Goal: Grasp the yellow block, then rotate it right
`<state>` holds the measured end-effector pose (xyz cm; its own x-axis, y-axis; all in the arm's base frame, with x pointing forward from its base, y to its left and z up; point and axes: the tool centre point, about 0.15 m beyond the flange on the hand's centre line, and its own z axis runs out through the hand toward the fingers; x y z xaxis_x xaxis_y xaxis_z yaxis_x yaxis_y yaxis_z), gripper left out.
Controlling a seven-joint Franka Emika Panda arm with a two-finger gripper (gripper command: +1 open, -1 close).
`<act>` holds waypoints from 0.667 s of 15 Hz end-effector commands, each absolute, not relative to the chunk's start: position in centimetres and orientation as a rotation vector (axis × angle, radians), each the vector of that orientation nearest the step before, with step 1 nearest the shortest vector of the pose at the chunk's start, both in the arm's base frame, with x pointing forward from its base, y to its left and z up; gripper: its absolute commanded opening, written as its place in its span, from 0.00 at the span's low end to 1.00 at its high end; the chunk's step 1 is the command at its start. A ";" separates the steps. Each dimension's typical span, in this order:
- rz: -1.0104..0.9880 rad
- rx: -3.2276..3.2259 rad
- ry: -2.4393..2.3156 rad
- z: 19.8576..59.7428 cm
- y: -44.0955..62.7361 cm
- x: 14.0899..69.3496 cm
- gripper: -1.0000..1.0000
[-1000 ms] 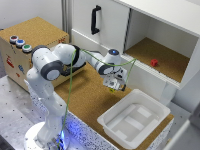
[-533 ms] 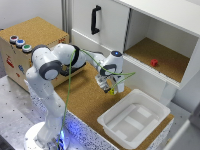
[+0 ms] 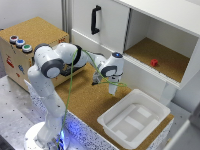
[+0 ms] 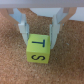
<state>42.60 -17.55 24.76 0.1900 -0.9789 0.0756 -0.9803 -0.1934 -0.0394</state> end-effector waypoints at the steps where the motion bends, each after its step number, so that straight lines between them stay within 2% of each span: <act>1: 0.068 2.281 -2.093 22.8 -18.6 44.5 0.00; 3: 0.049 2.278 -2.093 22.5 -19.3 44.5 0.00; 4: 0.015 2.287 -2.085 22.3 -19.9 44.4 1.00; 10: 0.045 2.345 -2.141 23.1 -20.0 40.4 1.00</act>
